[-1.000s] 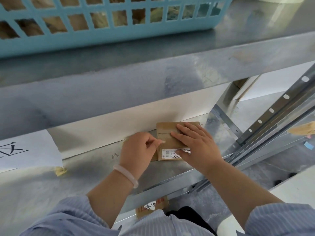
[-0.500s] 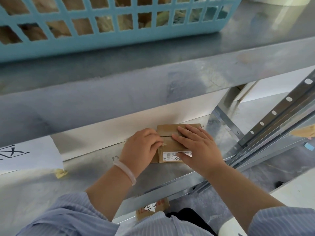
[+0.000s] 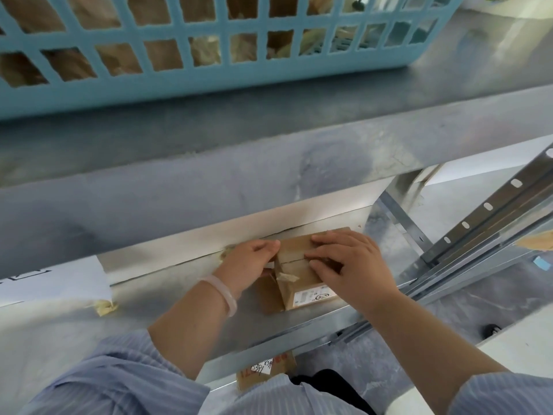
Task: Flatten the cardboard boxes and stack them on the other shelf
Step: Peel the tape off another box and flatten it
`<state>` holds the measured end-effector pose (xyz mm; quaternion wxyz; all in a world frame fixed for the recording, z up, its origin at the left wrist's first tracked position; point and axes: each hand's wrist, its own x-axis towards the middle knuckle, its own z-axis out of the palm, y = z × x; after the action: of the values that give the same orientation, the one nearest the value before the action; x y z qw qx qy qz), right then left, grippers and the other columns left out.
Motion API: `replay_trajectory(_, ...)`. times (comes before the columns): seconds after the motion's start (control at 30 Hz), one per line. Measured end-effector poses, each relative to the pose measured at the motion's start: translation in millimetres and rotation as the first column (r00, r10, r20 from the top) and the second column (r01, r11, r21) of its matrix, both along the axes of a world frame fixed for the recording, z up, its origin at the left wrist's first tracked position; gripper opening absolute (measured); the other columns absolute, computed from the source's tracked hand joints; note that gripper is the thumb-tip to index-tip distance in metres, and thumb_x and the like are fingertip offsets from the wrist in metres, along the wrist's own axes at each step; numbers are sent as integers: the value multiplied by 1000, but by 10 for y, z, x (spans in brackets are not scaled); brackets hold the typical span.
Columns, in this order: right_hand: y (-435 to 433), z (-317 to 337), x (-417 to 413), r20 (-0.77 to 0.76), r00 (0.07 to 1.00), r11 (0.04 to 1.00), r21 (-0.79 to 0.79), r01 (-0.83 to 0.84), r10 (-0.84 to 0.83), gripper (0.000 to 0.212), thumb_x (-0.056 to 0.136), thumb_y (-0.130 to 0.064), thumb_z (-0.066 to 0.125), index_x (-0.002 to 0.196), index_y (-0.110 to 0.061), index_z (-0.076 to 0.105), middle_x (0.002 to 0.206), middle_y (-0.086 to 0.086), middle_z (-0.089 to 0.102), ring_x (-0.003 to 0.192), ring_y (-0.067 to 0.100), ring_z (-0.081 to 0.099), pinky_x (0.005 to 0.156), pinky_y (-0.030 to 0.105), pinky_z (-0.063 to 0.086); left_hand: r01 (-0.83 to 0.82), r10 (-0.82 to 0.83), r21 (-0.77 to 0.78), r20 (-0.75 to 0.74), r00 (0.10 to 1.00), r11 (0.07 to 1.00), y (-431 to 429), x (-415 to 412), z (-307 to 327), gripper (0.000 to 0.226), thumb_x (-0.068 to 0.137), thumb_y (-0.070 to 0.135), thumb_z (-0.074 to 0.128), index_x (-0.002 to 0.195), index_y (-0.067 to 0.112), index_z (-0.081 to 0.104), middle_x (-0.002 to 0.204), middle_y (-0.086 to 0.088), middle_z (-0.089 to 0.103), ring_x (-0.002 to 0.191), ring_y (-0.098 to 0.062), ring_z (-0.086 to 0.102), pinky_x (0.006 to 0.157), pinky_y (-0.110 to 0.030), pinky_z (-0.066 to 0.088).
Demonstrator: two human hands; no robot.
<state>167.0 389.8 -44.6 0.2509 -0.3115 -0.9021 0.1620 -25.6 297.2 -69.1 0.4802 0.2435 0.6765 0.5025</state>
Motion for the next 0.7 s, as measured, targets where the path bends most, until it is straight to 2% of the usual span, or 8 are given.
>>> replay_trajectory(0.1,15,6,-18,50,999,1000,-14,17,-16,29,77,-43,70,105,-40,70,113,-23,63,110,3,53,102,27,29,-65,62,27,108,992,997,0,-32,31,10,89,20,66,88,13,73,96,-11,73,100,-26,68,82,-39,57)
replay_trajectory(0.23,14,-17,-3,57,998,1000,-8,10,-9,31,78,-53,57,105,-43,69,117,-26,60,113,1,49,103,24,23,-129,126,7,151,980,992,-33,-38,60,13,89,17,65,91,7,72,95,-14,72,94,-22,68,75,-35,58)
replay_trajectory(0.3,7,-23,0,57,998,1000,-2,14,-13,33,79,-56,54,105,-44,69,117,-27,60,113,-2,47,102,19,19,-166,166,-12,136,977,986,-67,-51,45,14,89,18,67,88,5,72,87,-13,72,85,-20,69,70,-33,59)
replay_trajectory(0.4,-3,-28,12,56,998,1000,12,11,-11,33,80,-56,53,107,-44,69,117,-27,59,113,-3,45,102,12,12,-119,120,-27,31,992,993,-102,-81,23,11,86,20,70,83,10,73,81,-8,74,78,-17,72,63,-26,57)
replay_trajectory(0.47,-6,-23,15,56,998,1000,21,7,-8,33,80,-55,53,107,-44,69,118,-27,59,114,-3,45,102,13,12,-100,101,-63,3,995,993,-85,-98,21,14,87,24,70,82,11,72,77,-5,74,74,-14,72,63,-27,58)
replay_trajectory(0.6,-19,-10,6,51,999,999,33,5,-7,30,81,-52,57,106,-42,70,117,-25,61,114,-1,47,102,15,15,-103,119,-133,121,986,986,-13,-93,31,23,89,32,66,79,12,70,73,-2,73,71,-15,71,71,-35,58)
replay_trajectory(0.7,-21,-4,9,49,999,1000,31,-1,-1,27,80,-48,63,106,-41,71,117,-24,62,113,-1,49,103,11,12,-79,96,-179,88,992,981,24,-103,43,28,91,35,63,82,9,69,75,-4,72,72,-18,70,67,-33,58)
